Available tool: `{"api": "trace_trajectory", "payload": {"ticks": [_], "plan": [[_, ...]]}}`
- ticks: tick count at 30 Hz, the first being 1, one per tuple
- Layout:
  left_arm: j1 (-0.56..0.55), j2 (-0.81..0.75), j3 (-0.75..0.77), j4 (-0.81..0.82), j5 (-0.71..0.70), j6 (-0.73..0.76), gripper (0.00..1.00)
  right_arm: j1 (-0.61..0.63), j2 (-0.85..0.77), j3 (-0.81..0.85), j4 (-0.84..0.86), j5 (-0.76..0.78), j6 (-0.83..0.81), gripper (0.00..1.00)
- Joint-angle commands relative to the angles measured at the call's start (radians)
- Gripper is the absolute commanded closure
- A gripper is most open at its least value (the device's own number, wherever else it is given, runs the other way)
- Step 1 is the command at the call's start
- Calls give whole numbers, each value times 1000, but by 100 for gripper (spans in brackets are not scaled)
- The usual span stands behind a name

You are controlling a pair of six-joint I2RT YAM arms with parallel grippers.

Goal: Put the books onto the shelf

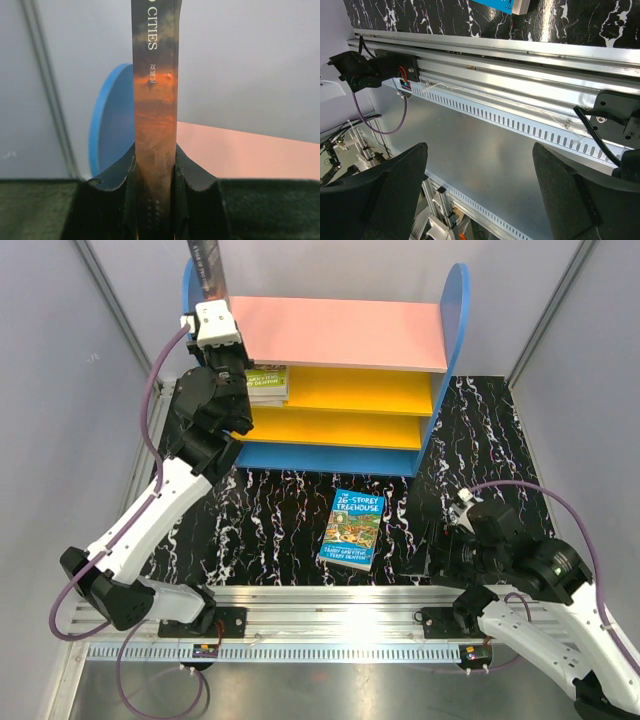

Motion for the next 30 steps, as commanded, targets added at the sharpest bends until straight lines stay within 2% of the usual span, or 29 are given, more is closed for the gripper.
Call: {"api": "trace_trajectory", "payload": {"ticks": [1,4,8,11,13,20,26,30], "plan": [[46,-48,-27,296,-41,-33,100,9,-45,16,-49,27,-36,8],[90,-60,-76,295,-20,-102,100,9,-47,-31,-36,7,-52,10],[158,-56,-154,350,8,-138,100,7,19,-1,-32,42,-95,11],[236,-49,-205,335,36,-253,100,9,76,-16,34,30,-79,11],[267,-51,-237,364,56,-264,100,7,143,-15,76,1,-89,14],[298,-45,-331,391,74,-286,100,9,276,-1,157,10,-85,15],[297,-57,-424,372,73,-372,100,7,346,38,174,35,-83,15],[296,-27,-397,330,108,-381,100,9,372,38,197,33,-74,15]]}}
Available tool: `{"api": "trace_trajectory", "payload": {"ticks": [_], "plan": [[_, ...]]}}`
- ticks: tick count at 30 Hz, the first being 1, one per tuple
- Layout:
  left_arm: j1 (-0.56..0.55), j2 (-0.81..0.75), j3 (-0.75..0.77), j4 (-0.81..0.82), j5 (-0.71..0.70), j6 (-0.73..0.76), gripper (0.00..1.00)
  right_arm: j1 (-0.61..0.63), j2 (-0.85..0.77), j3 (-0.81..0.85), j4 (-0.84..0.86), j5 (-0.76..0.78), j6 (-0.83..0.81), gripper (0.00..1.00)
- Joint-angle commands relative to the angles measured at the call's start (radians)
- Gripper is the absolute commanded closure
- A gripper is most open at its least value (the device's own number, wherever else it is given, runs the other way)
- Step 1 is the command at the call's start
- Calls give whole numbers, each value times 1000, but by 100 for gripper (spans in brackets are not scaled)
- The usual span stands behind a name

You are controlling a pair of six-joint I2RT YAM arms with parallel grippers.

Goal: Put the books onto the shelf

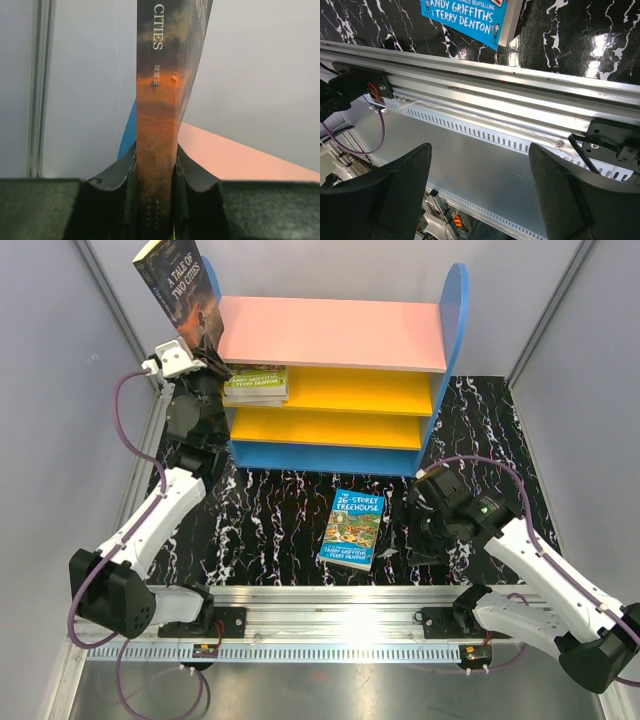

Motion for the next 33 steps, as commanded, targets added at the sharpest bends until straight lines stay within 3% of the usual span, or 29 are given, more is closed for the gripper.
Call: {"api": "trace_trajectory", "payload": {"ticks": [1,22,26,30,33], "plan": [[22,27,4,-65,-54,-40,100,8,13,40,46,18,3,15],[21,245,167,-49,-187,139,99,7,19,-23,76,15,20,16],[22,231,133,-46,-205,128,81,8,31,-22,80,18,5,16],[21,211,108,-46,-227,130,55,7,54,-17,91,14,-13,16],[22,196,87,-47,-244,122,50,7,71,-12,102,6,-27,16]]}}
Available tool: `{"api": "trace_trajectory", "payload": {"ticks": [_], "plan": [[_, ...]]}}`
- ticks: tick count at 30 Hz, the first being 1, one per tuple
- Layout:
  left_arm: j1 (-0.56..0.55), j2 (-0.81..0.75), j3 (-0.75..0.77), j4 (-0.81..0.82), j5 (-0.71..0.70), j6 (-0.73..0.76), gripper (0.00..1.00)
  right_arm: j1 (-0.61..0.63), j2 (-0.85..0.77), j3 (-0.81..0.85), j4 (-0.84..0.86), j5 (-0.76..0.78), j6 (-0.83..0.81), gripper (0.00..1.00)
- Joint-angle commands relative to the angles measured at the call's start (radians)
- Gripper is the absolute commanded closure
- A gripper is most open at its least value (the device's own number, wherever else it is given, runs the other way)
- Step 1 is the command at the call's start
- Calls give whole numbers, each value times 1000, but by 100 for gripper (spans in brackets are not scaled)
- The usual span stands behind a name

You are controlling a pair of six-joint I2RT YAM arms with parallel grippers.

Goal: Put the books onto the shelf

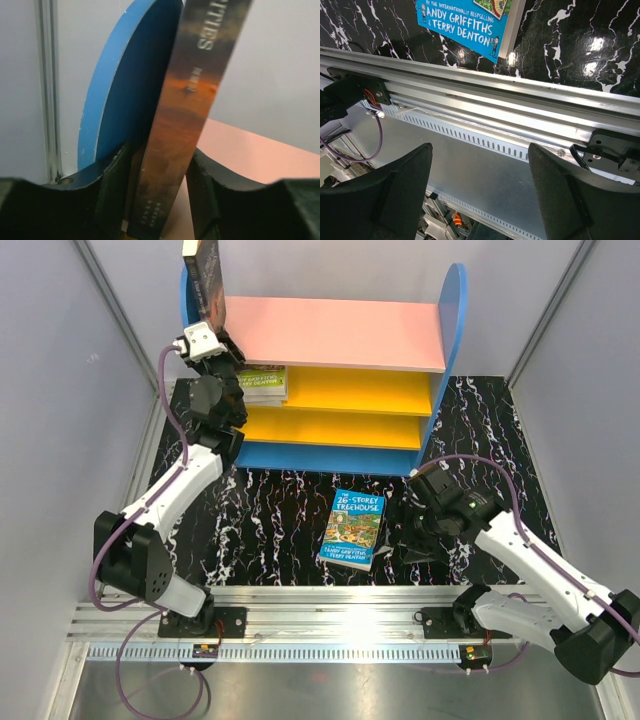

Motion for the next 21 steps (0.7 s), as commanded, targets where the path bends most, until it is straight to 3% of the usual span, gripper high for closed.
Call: {"api": "trace_trajectory", "payload": {"ticks": [1,13,16,17,18,21], "plan": [[27,-21,-52,-83,-171,7,48,7,17,10,42,7,-34,16],[27,-47,-52,-128,-138,-13,49,7,60,15,68,-12,-75,16],[32,-31,-17,-152,-9,-34,87,7,59,13,69,-10,-77,17],[35,-23,1,-170,19,-57,94,7,57,13,69,-10,-77,17],[37,-3,36,-207,45,-60,100,7,52,12,69,-9,-77,17],[37,12,64,-241,47,-125,100,7,48,10,65,-4,-75,17]]}}
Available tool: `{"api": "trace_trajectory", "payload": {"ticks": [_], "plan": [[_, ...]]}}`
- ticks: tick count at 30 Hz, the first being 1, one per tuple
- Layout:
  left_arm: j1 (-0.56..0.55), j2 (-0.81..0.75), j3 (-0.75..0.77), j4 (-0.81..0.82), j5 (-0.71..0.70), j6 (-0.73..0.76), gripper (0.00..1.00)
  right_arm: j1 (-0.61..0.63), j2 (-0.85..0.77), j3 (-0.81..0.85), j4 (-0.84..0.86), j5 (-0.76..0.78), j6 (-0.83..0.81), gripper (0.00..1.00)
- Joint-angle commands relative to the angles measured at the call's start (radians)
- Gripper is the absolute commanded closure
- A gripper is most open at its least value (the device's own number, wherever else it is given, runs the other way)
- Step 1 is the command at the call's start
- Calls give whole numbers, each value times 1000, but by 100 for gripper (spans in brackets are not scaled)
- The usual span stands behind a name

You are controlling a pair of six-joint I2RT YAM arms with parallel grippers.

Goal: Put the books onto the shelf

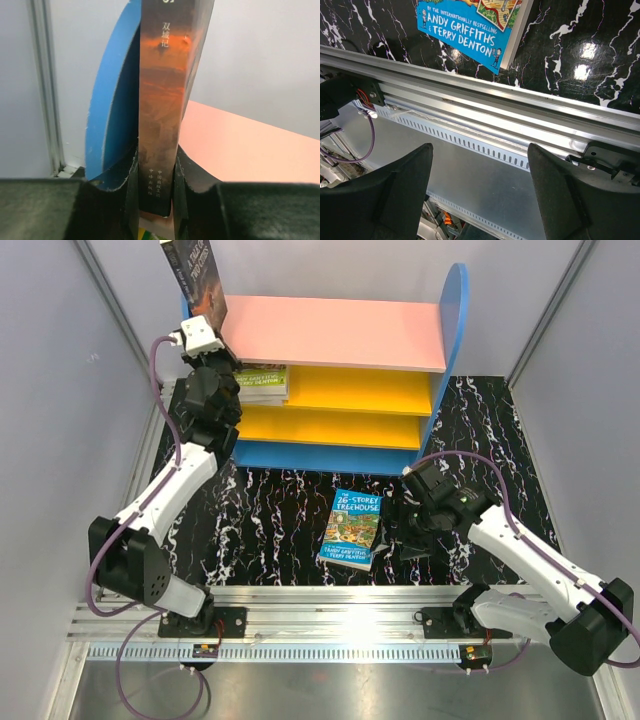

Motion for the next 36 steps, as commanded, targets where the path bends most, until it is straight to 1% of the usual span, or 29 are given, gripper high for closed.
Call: {"api": "trace_trajectory", "payload": {"ticks": [1,6,10,11,13,14,17,18,23,25,29,34,35,36], "plan": [[17,54,61,-110,2,-92,100,7,-15,9,19,0,-13,17],[15,61,68,-145,-36,-111,100,7,-34,4,12,8,-7,17],[15,51,51,-165,-53,-120,91,7,-31,3,9,11,-7,17],[17,38,43,-165,-58,-123,86,7,-31,3,9,8,-6,17],[15,28,17,-164,-75,-123,85,6,-28,1,12,6,-7,17],[15,23,8,-167,-82,-125,81,7,-26,0,14,5,-6,17],[14,-3,-24,-173,-105,-126,79,6,-25,-4,19,-1,-7,17],[15,-18,-49,-171,-118,-125,76,6,-22,-5,20,-4,-4,17],[17,-63,-112,-174,-151,-126,71,7,-20,-14,32,-17,-4,17],[15,-78,-132,-177,-162,-123,68,6,-20,-17,32,-21,-3,17],[15,-91,-149,-200,-187,-129,63,9,-22,-17,32,-24,-6,17],[15,-95,-146,-220,-193,-151,62,7,-25,-22,32,-26,-9,17],[15,-95,-144,-225,-191,-154,70,6,-26,-24,31,-24,-10,17],[15,-95,-144,-225,-178,-152,74,7,-26,-25,31,-26,-12,17]]}}
